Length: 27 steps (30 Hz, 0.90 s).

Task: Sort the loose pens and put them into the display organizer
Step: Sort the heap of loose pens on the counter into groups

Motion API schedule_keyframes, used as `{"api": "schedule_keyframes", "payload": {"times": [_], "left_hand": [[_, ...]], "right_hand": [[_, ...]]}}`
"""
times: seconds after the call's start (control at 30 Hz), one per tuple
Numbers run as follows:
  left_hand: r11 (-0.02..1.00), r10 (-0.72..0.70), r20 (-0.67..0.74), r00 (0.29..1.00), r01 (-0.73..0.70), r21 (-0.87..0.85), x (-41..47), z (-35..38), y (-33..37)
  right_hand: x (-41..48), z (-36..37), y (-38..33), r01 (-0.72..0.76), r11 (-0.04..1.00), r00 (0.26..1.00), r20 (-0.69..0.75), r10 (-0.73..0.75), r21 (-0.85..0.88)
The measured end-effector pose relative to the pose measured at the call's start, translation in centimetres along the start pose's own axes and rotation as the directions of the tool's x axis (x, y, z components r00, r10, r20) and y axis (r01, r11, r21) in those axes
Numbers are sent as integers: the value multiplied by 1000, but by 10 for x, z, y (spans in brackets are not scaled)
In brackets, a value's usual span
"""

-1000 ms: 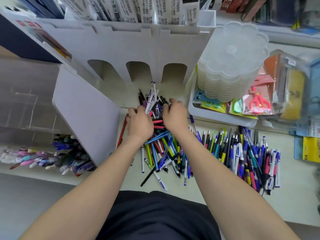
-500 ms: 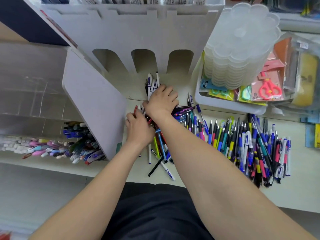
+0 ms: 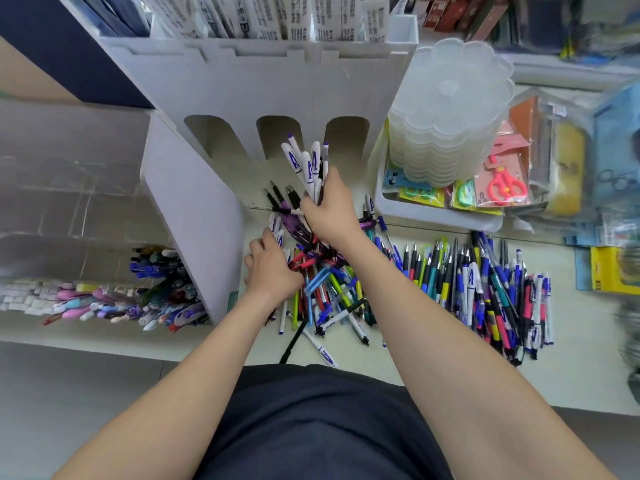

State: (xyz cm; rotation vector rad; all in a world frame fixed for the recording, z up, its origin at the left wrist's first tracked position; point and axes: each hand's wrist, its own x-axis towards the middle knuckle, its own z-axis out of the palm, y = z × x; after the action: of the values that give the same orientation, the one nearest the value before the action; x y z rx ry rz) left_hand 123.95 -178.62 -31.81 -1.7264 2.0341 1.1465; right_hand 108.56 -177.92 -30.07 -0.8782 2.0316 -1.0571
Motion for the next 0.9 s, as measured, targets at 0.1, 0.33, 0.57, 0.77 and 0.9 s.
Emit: {"api": "schedule_keyframes", "payload": {"times": [0.1,0.33,0.57,0.77,0.9], "left_hand": [[1000,-10,-4,1000,10,-7,-3,3,3],[997,-24,-4,1000,23,-71,-14,17,4],[990,53,22,998,-50,-135,-27,26,7],[982,64,47,997,-55,-179,-38,29,7],[992,58,-2,998,-58,-109,-48,34,-4]], "right_hand": [[-24,-24,-6,90,994,991,-105,-83,62],[-74,-63,-12,135,969,942,-331,-60,209],[-95,-68,58,-166,986,898,-414,150,-2],[-108,-41,92,-293,928,938,-257,232,-232],[-118,-33,91,-312,909,931,-280,235,-275]]}}
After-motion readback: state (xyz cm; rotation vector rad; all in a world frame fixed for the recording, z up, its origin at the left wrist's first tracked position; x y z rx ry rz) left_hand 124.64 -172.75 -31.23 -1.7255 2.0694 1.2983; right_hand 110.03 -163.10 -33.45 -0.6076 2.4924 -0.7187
